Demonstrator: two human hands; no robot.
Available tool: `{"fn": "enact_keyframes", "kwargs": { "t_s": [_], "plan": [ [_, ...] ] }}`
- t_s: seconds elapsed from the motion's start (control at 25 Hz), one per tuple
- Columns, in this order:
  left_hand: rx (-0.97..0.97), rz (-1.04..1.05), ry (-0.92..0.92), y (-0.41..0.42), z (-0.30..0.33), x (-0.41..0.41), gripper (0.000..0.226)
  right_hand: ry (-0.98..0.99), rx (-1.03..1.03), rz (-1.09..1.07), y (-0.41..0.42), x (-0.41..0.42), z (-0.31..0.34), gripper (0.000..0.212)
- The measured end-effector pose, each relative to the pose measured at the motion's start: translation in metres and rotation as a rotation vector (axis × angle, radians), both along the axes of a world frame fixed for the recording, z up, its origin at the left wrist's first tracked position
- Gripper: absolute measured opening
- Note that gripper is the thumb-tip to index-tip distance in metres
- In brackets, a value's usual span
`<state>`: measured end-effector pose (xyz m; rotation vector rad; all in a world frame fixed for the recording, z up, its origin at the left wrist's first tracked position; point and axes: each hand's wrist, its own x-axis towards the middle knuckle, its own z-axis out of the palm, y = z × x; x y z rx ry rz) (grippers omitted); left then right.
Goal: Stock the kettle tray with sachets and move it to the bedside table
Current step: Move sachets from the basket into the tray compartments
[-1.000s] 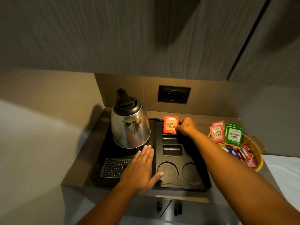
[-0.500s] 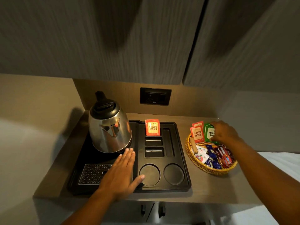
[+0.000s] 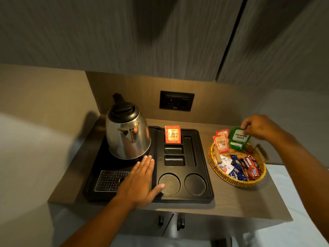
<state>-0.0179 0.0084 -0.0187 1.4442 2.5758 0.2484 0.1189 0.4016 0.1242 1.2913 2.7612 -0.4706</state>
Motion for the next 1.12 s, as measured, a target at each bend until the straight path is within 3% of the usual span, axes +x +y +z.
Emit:
{"fn": "enact_keyframes", "kwargs": {
  "t_s": [0.12, 0.24, 0.56, 0.68, 0.8, 0.88, 1.0, 1.08, 1.12],
  "plan": [
    [0.009, -0.011, 0.007, -0.001, -0.001, 0.0, 0.096, 0.136, -0.161, 0.208, -0.043, -0.037, 0.023, 0.018],
    [0.004, -0.001, 0.009, -0.001, 0.0, 0.0, 0.094, 0.098, -0.268, 0.386, -0.096, -0.09, 0.002, 0.013],
    [-0.01, 0.007, -0.002, -0.001, -0.001, -0.001, 0.093, -0.082, -0.281, 0.365, -0.125, -0.145, -0.058, 0.018],
    [0.002, -0.001, 0.007, -0.001, -0.002, -0.001, 0.093, 0.023, -0.213, 0.277, -0.115, -0.123, -0.054, 0.044],
    [0.004, 0.0, 0.004, 0.0, -0.004, -0.002, 0.093, 0.273, -0.148, 0.039, -0.082, -0.059, -0.042, 0.044],
    [0.014, -0.008, 0.007, 0.0, -0.004, -0.002, 0.093, 0.13, -0.141, -0.083, -0.065, -0.008, -0.039, 0.039],
    [0.023, -0.01, 0.01, 0.0, -0.005, -0.001, 0.093, -0.23, -0.184, -0.034, -0.065, 0.034, -0.059, 0.046],
    [0.022, -0.004, 0.009, 0.0, -0.004, -0.001, 0.092, -0.148, -0.243, -0.043, -0.072, 0.036, -0.075, 0.049],
    [0.024, -0.002, 0.008, 0.0, -0.004, 0.0, 0.092, -0.065, -0.253, -0.059, -0.073, 0.035, -0.081, 0.039]
  ]
}}
